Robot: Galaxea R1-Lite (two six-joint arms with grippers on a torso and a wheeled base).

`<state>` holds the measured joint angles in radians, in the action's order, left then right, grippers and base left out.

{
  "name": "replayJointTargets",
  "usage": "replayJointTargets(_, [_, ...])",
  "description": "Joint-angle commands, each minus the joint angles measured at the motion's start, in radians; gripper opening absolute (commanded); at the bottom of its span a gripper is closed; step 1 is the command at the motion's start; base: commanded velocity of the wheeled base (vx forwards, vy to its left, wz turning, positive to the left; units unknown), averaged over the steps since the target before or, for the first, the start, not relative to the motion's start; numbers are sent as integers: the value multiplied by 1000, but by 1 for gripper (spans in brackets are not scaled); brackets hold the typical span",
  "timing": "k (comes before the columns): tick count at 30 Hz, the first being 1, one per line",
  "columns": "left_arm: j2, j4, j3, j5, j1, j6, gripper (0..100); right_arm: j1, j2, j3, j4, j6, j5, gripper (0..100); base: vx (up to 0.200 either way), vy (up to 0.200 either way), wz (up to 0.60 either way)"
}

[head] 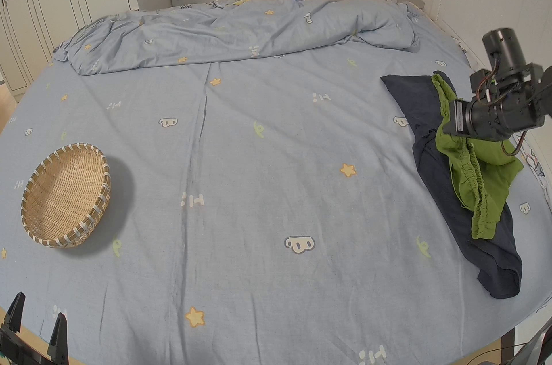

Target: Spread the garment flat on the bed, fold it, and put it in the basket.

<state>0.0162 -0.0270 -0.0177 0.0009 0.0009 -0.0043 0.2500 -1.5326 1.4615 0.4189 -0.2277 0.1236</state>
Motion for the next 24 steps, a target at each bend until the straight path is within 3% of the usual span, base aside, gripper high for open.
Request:
replayJointTargets(1, [-16,-1,18,1,1,0,100,158,178,96,93,-79,-85,0,0,0,0])
replayJointTargets(2, [-16,-1,18,1,1,0,100,158,178,96,93,-79,-85,0,0,0,0])
replayJointTargets(3, [-16,-1,18,1,1,0,100,221,195,83,95,-81,-87,0,0,0,0])
replayJointTargets(6, [-16,-1,18,1,1,0,100,307,198,59,89,-117,-84,0,0,0,0])
replayJointTargets(9, [-16,-1,18,1,1,0,100,357,195,3,66,-125,-67,0,0,0,0])
replayJointTargets(12, [-16,-1,18,1,1,0,100,423,195,-135,-108,-117,-22,0,0,0,0])
replayJointTargets(13, [-16,-1,18,1,1,0,100,423,195,-135,-108,-117,-22,0,0,0,0])
replayJointTargets(14, [-16,-1,18,1,1,0,100,465,190,-259,-319,-75,80,0,0,0,0])
replayJointTargets(15, [-16,-1,18,1,1,0,100,468,190,-267,-333,-70,88,0,0,0,0])
replayJointTargets(16, [-16,-1,18,1,1,0,100,496,157,-339,-476,-29,163,0,0,0,0])
replayJointTargets(17, [-16,-1,18,1,1,0,100,496,157,-339,-476,-29,163,0,0,0,0])
replayJointTargets(18, [-16,1,18,1,1,0,100,535,114,-378,-605,-18,211,0,0,0,0])
replayJointTargets(22, [-16,-1,18,1,1,0,100,594,94,-346,-686,-42,218,0,0,0,0])
replayJointTargets(24, [-16,-1,18,1,1,0,100,657,97,-280,-683,-117,220,0,0,0,0])
